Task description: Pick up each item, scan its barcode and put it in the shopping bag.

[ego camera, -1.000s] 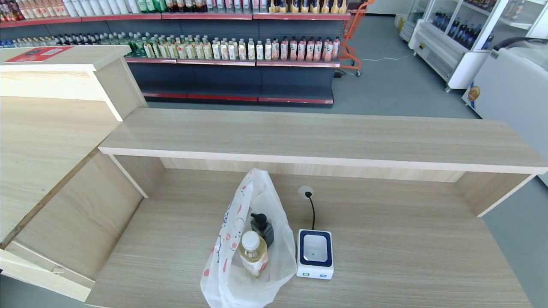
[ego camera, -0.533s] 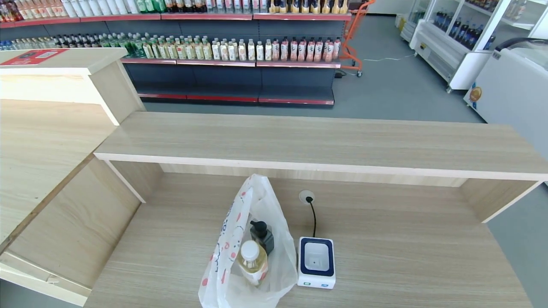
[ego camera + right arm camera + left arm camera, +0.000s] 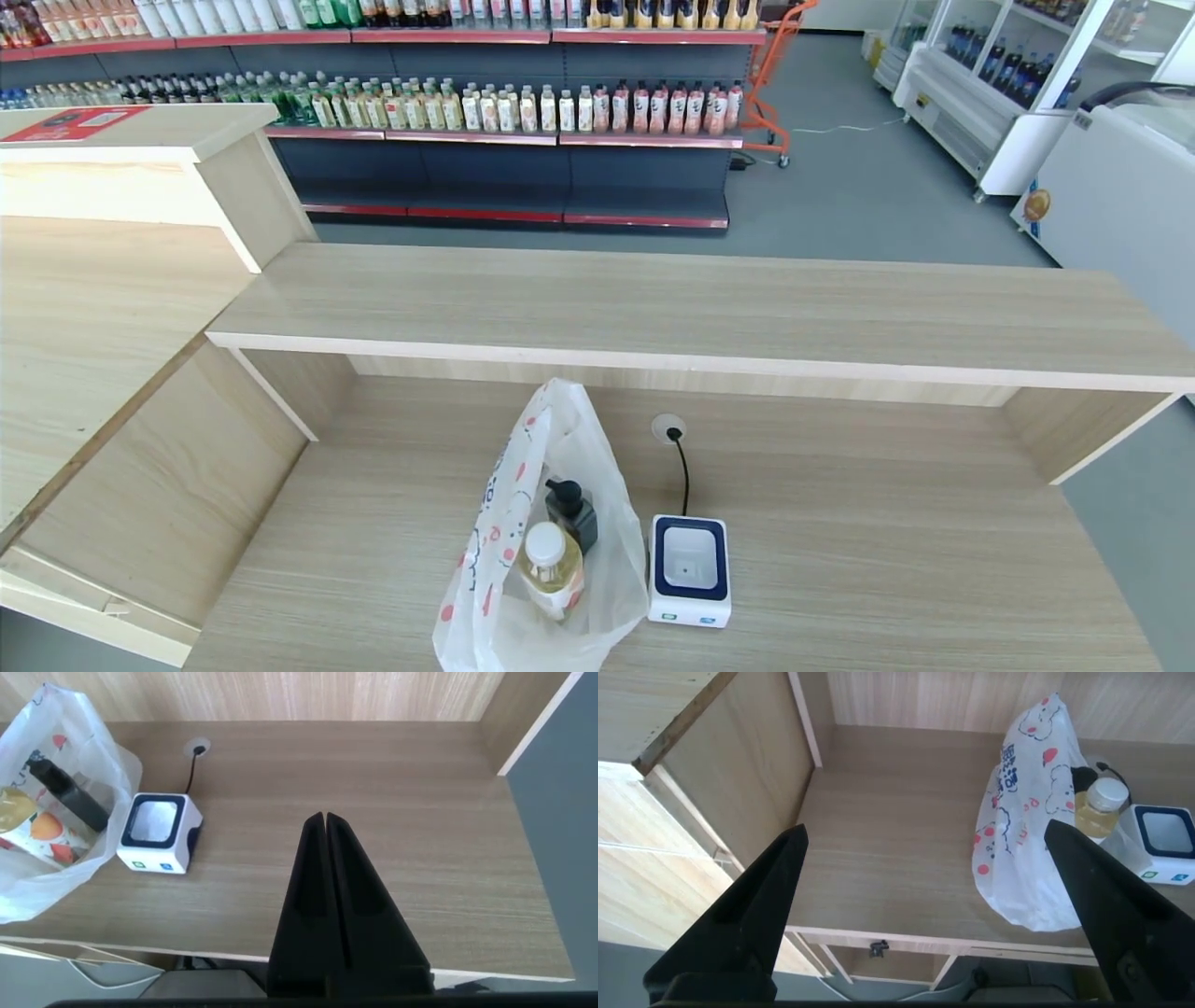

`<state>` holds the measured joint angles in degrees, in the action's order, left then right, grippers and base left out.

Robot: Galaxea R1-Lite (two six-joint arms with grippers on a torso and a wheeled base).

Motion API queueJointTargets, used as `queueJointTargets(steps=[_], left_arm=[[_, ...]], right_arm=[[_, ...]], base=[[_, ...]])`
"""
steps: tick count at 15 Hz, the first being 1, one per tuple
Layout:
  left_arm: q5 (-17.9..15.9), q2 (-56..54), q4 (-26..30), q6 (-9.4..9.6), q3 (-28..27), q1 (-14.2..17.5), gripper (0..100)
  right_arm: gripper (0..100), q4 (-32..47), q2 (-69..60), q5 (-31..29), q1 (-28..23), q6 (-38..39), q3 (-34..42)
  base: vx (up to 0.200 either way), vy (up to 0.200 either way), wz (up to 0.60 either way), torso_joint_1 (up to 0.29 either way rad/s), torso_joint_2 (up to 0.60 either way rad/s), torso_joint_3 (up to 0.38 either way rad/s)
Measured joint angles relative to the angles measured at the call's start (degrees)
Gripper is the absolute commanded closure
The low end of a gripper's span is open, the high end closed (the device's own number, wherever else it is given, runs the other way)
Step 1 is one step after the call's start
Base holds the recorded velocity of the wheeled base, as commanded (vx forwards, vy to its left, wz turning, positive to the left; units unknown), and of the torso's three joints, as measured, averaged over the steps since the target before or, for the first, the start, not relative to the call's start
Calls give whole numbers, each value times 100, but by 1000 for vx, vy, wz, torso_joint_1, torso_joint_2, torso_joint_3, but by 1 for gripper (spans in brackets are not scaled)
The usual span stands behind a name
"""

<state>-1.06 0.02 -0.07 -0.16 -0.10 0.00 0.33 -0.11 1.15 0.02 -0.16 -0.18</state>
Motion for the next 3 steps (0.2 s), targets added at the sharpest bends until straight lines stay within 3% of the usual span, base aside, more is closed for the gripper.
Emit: queueJointTargets(steps=[3], left_arm=[[0, 0, 0, 0, 0, 0, 0]], right_arm=[[100, 2, 0, 2, 5, 0, 0]], base=[[0, 0, 0, 0, 0, 0]])
